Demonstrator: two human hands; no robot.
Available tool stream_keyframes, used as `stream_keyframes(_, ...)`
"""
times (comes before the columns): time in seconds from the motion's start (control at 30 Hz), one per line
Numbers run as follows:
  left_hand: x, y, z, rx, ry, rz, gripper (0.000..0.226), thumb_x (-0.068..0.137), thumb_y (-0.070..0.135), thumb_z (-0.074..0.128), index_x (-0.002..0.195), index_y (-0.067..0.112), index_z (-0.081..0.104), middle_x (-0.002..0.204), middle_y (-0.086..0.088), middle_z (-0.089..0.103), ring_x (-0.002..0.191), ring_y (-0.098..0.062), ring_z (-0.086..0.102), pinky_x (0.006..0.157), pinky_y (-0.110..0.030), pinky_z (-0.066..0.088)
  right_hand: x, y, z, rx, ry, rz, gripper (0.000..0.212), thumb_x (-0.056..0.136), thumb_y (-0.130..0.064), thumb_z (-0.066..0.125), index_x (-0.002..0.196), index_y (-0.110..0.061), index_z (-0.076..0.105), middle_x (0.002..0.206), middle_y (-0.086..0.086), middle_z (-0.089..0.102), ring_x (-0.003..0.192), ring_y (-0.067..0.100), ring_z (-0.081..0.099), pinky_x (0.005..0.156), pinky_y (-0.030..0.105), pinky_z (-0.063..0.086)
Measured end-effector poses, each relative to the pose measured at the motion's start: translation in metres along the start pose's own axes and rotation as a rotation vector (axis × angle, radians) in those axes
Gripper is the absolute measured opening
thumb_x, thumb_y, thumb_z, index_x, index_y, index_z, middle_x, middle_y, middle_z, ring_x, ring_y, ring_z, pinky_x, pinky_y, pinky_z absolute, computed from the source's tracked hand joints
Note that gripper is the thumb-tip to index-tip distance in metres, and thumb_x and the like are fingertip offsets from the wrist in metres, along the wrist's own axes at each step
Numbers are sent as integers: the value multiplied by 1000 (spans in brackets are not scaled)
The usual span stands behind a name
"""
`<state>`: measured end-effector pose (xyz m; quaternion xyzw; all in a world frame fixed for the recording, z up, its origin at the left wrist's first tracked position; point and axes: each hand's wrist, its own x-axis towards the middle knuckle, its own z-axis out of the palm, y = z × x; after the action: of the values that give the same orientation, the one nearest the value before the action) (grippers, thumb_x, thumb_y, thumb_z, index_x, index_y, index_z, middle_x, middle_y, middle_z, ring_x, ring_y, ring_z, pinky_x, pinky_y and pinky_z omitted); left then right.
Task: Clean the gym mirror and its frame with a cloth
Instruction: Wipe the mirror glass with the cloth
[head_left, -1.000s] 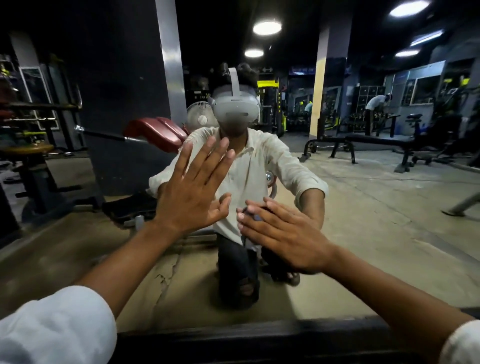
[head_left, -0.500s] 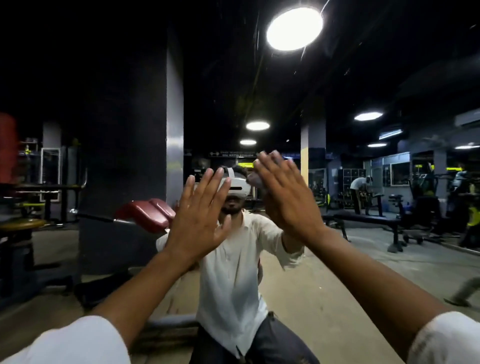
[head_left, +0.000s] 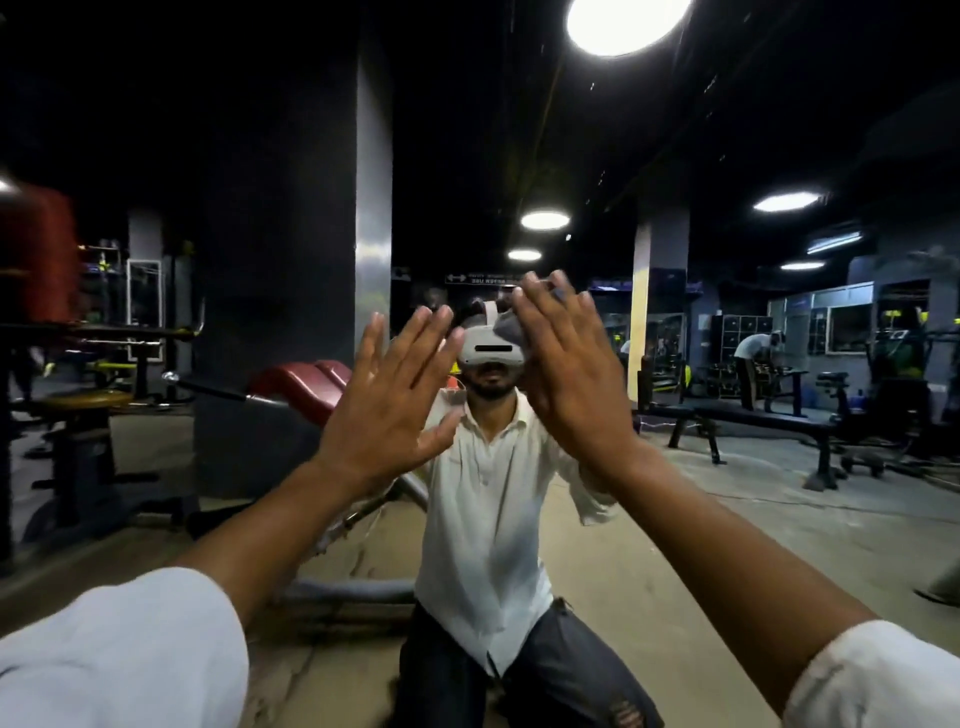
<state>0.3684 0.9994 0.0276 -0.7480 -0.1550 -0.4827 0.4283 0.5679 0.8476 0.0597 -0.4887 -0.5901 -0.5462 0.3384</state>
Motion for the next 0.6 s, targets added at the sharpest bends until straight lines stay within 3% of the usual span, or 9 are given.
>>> stream_keyframes(0.07, -20, 13, 3, -22, -30, 118, 90, 101, 58, 50, 168, 5, 21, 177, -18, 13, 164, -36, 12, 130, -66, 10, -27, 8, -6, 24, 68, 130, 60, 106, -11, 55, 162, -8, 35, 173, 10, 26, 163, 28, 13, 132, 50, 11)
stream_keyframes(0.13, -45, 36, 6, -40, -39, 74, 93, 99, 59, 54, 166, 2, 24, 175, -21, 15, 163, -39, 14, 128, -68, 15, -69, -5, -1, 39, 37, 131, 64, 101, -1, 58, 162, -5, 35, 172, 12, 25, 162, 32, 12, 132, 51, 9)
stream_keyframes(0.23, -72, 68, 10, -42, -54, 15, 93, 98, 57, 55, 164, -2, 26, 173, -25, 17, 162, -44, 16, 125, -71, 20, -144, -30, 17, 42, -139, -118, 65, 98, 2, 54, 161, -2, 35, 171, 15, 26, 161, 38, 16, 130, 56, 15)
stream_keyframes(0.33, -76, 72, 10, -5, -86, 31, 90, 100, 51, 51, 166, -1, 20, 173, -27, 16, 161, -45, 16, 129, -67, 13, -189, -29, 19, 4, -305, -449, 56, 108, -13, 38, 163, -5, 32, 172, 14, 23, 161, 36, 16, 130, 53, 17)
stream_keyframes(0.4, -77, 71, 12, 25, -93, 23, 88, 101, 49, 46, 167, 0, 17, 174, -27, 15, 162, -45, 15, 130, -65, 7, -187, -16, 15, -32, -316, -546, 54, 110, -16, 33, 164, -6, 31, 173, 12, 21, 161, 35, 15, 131, 52, 17)
stream_keyframes(0.53, -76, 72, 11, 48, -101, 14, 88, 103, 53, 43, 167, -1, 16, 174, -26, 15, 162, -44, 15, 130, -64, 5, -190, -14, 10, 24, -236, -238, 58, 107, -11, 38, 164, -5, 30, 172, 13, 24, 161, 36, 17, 129, 55, 19)
stream_keyframes(0.6, -76, 73, 8, 28, -91, -3, 88, 103, 55, 44, 167, -1, 19, 173, -26, 18, 161, -44, 17, 130, -63, 5, -224, -27, 15, 81, -315, -300, 60, 108, -15, 37, 165, -6, 24, 173, 14, 21, 161, 35, 14, 131, 52, 8)
